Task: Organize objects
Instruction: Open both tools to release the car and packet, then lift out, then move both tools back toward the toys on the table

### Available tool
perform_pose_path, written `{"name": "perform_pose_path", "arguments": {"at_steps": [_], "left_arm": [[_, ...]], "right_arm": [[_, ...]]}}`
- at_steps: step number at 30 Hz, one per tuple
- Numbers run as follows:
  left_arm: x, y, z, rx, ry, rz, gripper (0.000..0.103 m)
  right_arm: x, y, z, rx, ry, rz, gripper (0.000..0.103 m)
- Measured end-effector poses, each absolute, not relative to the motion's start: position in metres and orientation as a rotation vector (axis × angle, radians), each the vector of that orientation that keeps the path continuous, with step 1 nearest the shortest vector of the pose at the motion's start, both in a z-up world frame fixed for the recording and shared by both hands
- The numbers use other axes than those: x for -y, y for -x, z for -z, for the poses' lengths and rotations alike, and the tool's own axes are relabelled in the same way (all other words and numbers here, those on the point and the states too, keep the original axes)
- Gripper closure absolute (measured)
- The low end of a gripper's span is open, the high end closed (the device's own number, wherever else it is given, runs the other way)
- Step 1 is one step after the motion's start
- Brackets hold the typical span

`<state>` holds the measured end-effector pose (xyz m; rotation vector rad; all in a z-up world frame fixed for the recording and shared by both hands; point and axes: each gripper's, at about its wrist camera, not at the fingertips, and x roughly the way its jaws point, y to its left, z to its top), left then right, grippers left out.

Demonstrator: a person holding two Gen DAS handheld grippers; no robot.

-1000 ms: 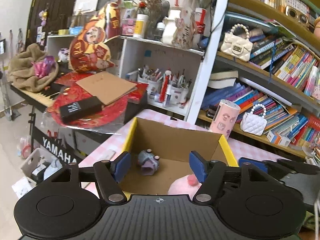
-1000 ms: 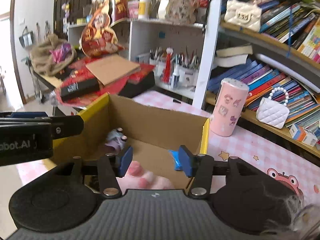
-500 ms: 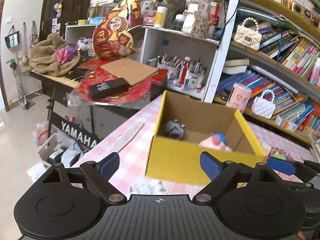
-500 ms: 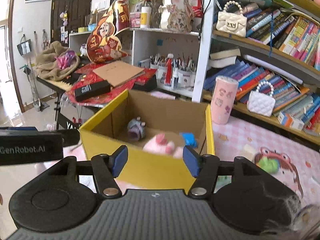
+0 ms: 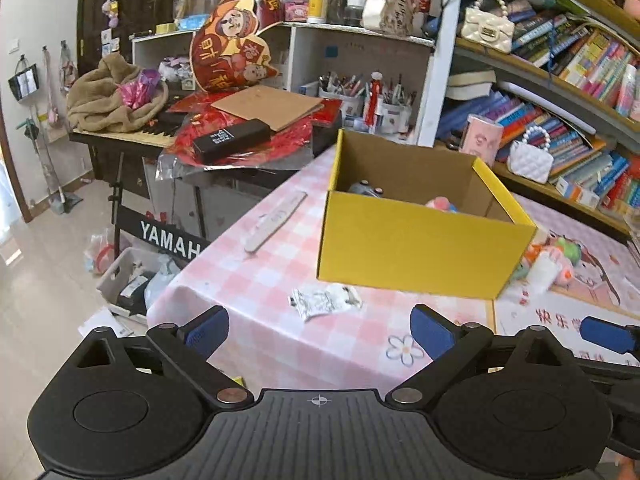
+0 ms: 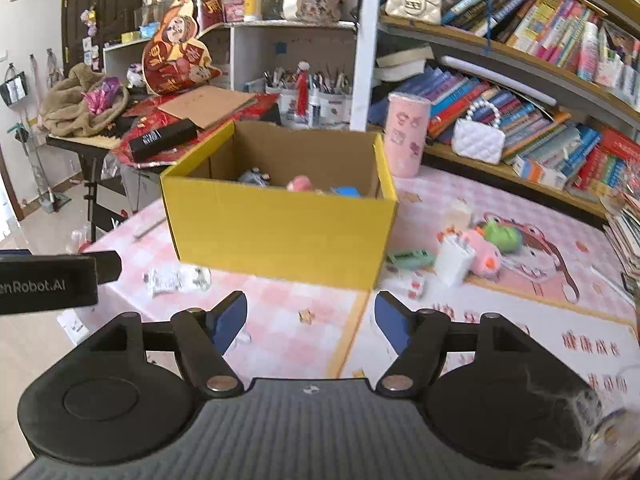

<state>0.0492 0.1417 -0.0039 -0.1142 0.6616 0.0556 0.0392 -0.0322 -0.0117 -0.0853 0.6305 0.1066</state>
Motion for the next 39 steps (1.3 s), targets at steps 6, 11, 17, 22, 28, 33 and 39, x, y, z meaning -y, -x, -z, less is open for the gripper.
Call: {"name": "perform_pose_path", "arguments": {"at_steps": [6, 11, 17, 22, 28, 33, 39], "left_arm": [[-0.135, -0.039, 0.007, -0.673, 0.088, -0.013, 0.004], [-0.127, -0.034, 0.006, -0.678, 0.057, 0.021, 0.004], [-0.116, -0.030, 0.008, -0.684, 0.030, 0.071, 0.003], [-0.106, -0.028, 0.009, -0.689, 0.018, 0.120, 0.003], [-0.088, -0.028, 0.009, -0.694, -0.014, 0.192, 0.003], [-0.074, -0.031, 0.011, -0.700, -0.021, 0.242, 0.003], [-0.055, -0.035, 0.015, -0.714, -0.026, 0.295, 0.003]], "right_arm": [[0.040, -0.024, 0.017, -0.643, 0.070, -0.046, 0.032], [0.045, -0.013, 0.018, -0.638, 0.057, -0.013, 0.029], [0.053, -0.002, 0.020, -0.648, 0.034, 0.038, 0.026], [0.061, 0.008, 0.021, -0.652, 0.017, 0.084, 0.024], [0.076, 0.019, 0.021, -0.657, -0.012, 0.150, 0.023], [0.089, 0.025, 0.020, -0.655, -0.027, 0.202, 0.022], [0.106, 0.029, 0.022, -0.666, -0.035, 0.257, 0.021]]}}
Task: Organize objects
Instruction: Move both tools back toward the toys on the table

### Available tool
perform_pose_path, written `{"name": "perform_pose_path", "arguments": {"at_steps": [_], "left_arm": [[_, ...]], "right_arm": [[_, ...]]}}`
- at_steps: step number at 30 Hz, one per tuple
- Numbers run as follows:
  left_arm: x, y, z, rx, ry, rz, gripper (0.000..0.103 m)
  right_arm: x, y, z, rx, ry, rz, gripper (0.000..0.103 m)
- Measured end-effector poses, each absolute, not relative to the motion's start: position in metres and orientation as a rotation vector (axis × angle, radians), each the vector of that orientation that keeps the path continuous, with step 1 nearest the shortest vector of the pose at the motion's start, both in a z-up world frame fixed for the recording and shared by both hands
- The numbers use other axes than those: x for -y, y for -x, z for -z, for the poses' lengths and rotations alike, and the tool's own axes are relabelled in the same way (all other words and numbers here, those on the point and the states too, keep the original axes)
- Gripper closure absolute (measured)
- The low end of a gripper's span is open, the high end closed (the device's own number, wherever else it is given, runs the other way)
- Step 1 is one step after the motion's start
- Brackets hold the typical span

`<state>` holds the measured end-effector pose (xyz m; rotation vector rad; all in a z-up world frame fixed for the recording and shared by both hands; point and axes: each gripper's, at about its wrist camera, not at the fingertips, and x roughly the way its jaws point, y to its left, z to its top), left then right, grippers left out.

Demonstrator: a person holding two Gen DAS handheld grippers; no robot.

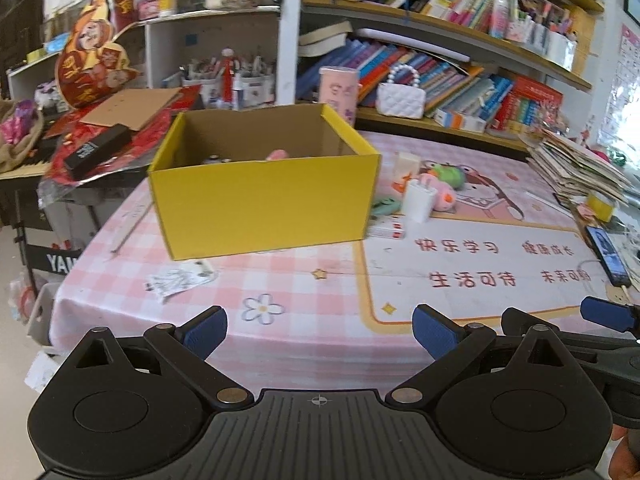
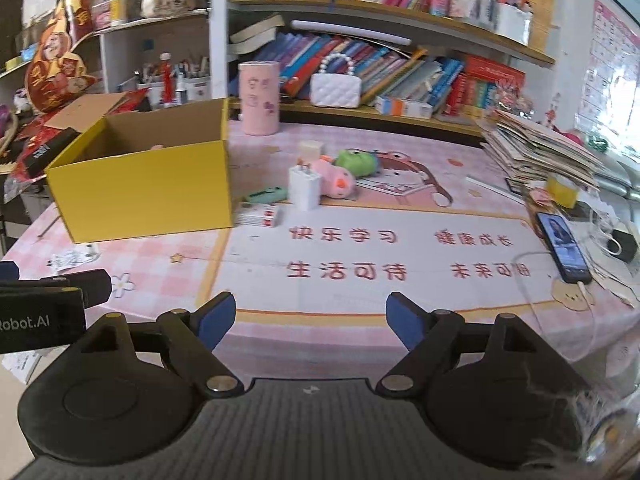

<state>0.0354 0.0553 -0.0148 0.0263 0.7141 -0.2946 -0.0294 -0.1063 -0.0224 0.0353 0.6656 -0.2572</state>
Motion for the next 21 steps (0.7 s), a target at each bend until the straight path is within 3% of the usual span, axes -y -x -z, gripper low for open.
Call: {"name": "perform_pose_path", "arguments": {"at_steps": [21], "left_arm": [[0.036, -0.077, 0.024, -0.775, -0.075, 0.341, 0.003]], "right_arm": [[0.191, 0.001, 0.033, -0.704, -0.080, 0.324, 0.019]]}}
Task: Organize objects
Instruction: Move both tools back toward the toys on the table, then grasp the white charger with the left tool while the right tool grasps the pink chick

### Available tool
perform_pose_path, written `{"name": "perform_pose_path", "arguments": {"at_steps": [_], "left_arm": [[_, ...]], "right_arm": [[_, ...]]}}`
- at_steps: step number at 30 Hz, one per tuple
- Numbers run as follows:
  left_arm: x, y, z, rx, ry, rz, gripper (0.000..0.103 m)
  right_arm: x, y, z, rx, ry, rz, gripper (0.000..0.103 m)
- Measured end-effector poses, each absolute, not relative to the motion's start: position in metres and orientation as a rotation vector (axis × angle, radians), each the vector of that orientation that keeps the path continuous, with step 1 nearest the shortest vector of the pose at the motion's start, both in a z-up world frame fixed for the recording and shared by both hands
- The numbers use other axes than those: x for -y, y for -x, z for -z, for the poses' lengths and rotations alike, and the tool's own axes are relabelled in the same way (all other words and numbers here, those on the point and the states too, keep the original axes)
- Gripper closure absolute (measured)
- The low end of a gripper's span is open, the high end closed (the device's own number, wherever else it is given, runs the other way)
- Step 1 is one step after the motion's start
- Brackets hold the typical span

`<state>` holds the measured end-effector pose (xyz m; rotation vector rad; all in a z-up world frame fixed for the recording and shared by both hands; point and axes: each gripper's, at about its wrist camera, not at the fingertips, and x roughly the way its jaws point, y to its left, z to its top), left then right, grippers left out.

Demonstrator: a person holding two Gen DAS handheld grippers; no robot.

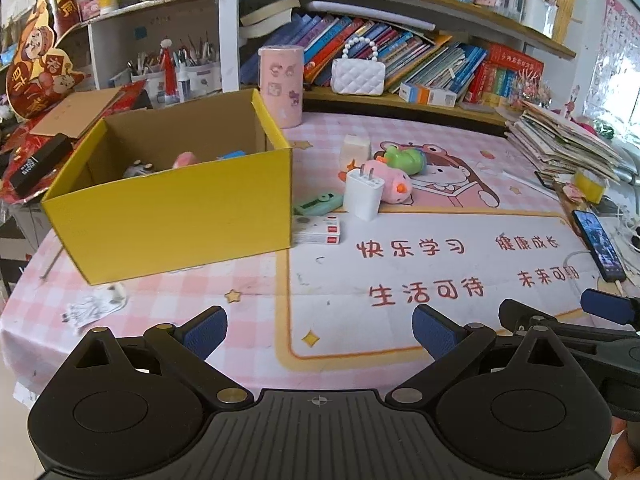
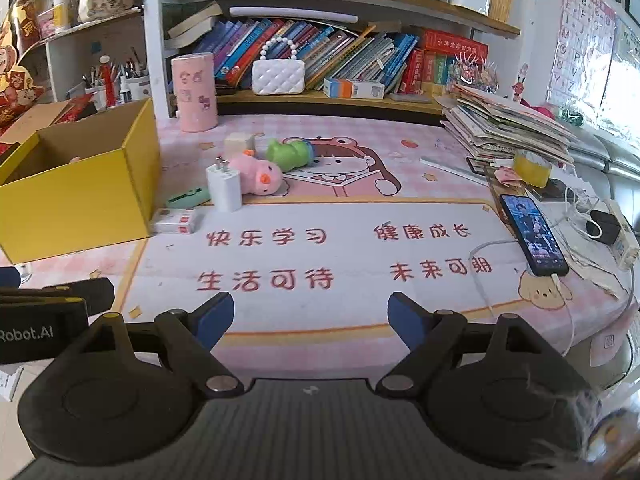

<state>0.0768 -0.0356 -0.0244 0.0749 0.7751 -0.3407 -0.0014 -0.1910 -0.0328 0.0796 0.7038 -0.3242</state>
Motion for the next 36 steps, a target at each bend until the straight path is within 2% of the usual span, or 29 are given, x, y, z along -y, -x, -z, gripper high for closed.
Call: {"name": "perform_pose_path", "arguments": {"at_steps": [11, 15, 17, 20, 22, 25, 36], "left_arm": [[0.082, -0.111, 0.032, -0.794, -0.050, 0.267, 0.003], [0.097, -0.126, 0.030, -0.779, -0.033, 0.243, 0.005], [0.105, -0.134, 0.030, -0.775, -0.031, 0.239, 0.009], [0.118, -0.147, 0.029, -0.776, -0.034, 0.236, 0.020], [0.126, -0.157, 0.028, -0.770, -0.027, 0.233, 0.033], [0.138, -0.172, 0.030, -0.765, -0.028, 0.231, 0.044], [0.174, -0.230, 0.063, -0.814, -0.025, 0.180, 0.045]], "right_arm": [[0.245, -0.046, 0.045, -0.745, -0.087, 0.244, 0.018], [0.264, -0.066, 0.046, -0.733, -0.093, 0.208, 0.020], [0.276, -0.077, 0.047, -0.730, -0.101, 0.191, 0.023], [0.294, -0.096, 0.049, -0.732, -0.121, 0.172, 0.028], [0.303, -0.107, 0.050, -0.728, -0.132, 0.161, 0.029], [0.312, -0.123, 0.049, -0.720, -0.145, 0.154, 0.029], [0.336, -0.160, 0.051, -0.713, -0.144, 0.147, 0.029]]}}
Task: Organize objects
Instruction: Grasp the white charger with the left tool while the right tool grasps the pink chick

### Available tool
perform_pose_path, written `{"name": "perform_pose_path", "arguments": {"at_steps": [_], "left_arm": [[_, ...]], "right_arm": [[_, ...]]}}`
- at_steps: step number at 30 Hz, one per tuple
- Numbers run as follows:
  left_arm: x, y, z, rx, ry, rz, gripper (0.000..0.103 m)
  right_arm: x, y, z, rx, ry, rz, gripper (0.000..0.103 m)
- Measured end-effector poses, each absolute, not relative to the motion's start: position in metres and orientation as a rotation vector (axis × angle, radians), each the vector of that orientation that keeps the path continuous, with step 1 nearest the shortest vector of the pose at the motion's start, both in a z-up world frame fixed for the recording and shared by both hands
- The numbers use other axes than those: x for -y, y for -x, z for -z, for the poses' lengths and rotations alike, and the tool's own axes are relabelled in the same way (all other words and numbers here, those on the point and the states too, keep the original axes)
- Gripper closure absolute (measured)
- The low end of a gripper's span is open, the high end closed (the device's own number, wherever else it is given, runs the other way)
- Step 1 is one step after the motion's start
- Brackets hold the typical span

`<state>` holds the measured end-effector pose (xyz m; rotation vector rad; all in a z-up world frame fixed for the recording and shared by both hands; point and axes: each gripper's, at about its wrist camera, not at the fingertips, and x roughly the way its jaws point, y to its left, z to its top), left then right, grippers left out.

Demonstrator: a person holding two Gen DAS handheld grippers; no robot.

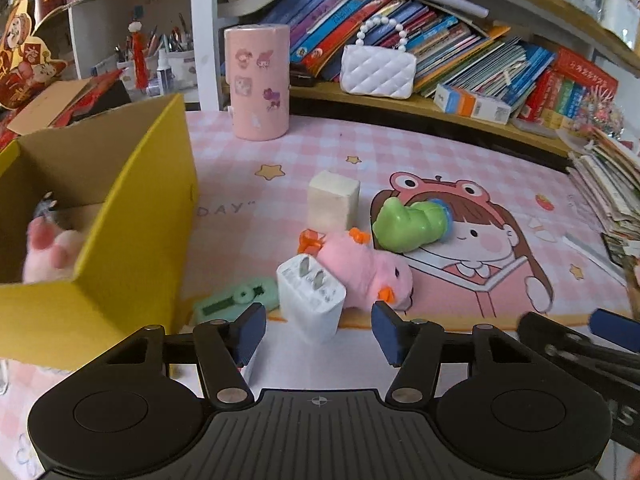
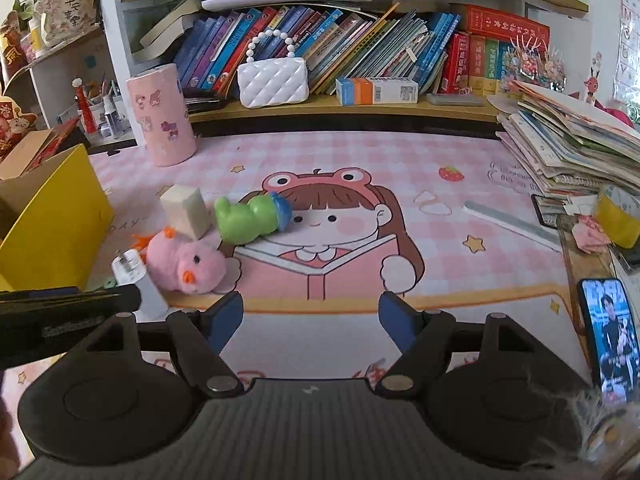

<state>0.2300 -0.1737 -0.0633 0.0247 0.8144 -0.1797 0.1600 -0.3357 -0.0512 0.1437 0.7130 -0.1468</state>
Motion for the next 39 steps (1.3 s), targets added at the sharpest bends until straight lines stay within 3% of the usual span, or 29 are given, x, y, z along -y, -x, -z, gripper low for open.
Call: {"name": "perform_pose_path", "arguments": {"at_steps": [8, 11, 12, 21, 31, 34, 38, 39], "left_arm": [[0.181, -0.263, 0.085, -0.860, -0.033, 0.101, 0.058], [0.179, -0.260, 0.084, -0.856, -0.047, 0.084, 0.069], [0.176, -0.258, 0.082, -0.855, -0.047, 0.086, 0.078], [0.137, -0.211, 0.040, -0.839, 0.039, 0.135, 0.078], [0.099, -0.167, 0.026, -0.881, 0.059, 0.028, 0.078], [0.094, -0.161, 0.024, -0.882, 0.061, 0.016, 0.078], [0.093, -0.157, 0.023, -0.877, 0.063, 0.016, 0.078], [0.093, -0.156, 0.023, -0.874, 0.064, 0.020, 0.078]], "right_arm": [[0.351, -0.166, 0.053, -0.725, -0.142, 0.154, 0.029], [0.354, -0.167, 0.055, -0.735, -0.145, 0.147, 0.029], [0.354, -0.168, 0.056, -0.738, -0.146, 0.142, 0.029], [0.332, -0.196, 0.067, -0.750, -0.093, -0.038, 0.026], [0.261, -0.252, 0.088, -0.736, 0.164, -0.340, 0.022], [0.247, -0.269, 0.101, -0.765, 0.194, -0.348, 0.028], [0.247, -0.281, 0.110, -0.774, 0.134, -0.368, 0.057], [0.246, -0.281, 0.109, -0.774, 0.139, -0.363, 0.058]]}}
